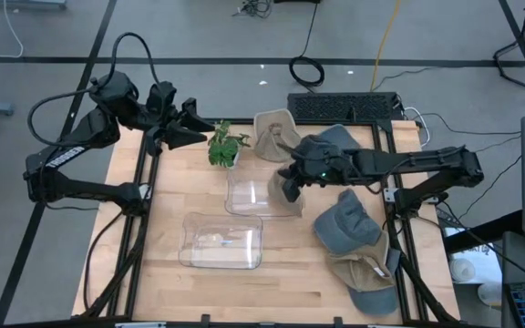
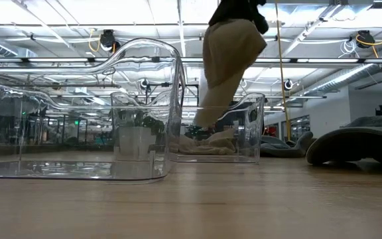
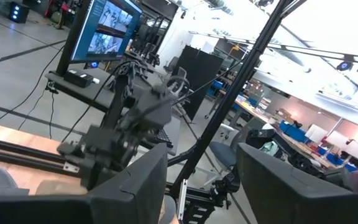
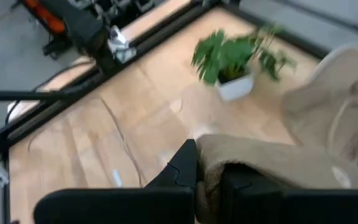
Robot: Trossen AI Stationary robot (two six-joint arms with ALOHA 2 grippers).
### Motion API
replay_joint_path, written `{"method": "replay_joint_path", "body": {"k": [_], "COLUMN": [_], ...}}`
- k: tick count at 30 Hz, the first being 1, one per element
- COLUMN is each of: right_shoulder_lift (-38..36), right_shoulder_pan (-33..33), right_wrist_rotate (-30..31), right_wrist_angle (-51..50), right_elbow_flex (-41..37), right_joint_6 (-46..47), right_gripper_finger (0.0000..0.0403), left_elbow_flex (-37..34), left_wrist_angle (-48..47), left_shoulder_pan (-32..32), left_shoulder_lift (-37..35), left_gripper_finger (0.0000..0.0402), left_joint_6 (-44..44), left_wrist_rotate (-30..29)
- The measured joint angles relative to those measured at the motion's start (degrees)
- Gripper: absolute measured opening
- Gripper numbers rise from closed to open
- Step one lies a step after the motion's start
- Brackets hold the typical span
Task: Pick & Place hat
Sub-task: Put the top right brown cap into the top transparent bin
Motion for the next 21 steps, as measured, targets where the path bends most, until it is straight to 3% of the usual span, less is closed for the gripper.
{"method": "replay_joint_path", "body": {"k": [14,21], "right_shoulder_lift": [0.1,0.2], "right_shoulder_pan": [-0.2,-0.2], "right_wrist_rotate": [-0.8,-0.9], "right_wrist_angle": [-0.2,1.5], "right_elbow_flex": [-5.9,-7.6], "right_joint_6": [-0.9,0.1], "right_gripper_finger": [0.0006,0.0068], "left_elbow_flex": [0.0,0.0], "left_wrist_angle": [0.0,0.0], "left_shoulder_pan": [0.0,0.0], "left_shoulder_lift": [0.0,0.0], "left_gripper_finger": [0.0207,0.0205], "left_joint_6": [0.0,0.0], "left_wrist_rotate": [0.3,0.3]}}
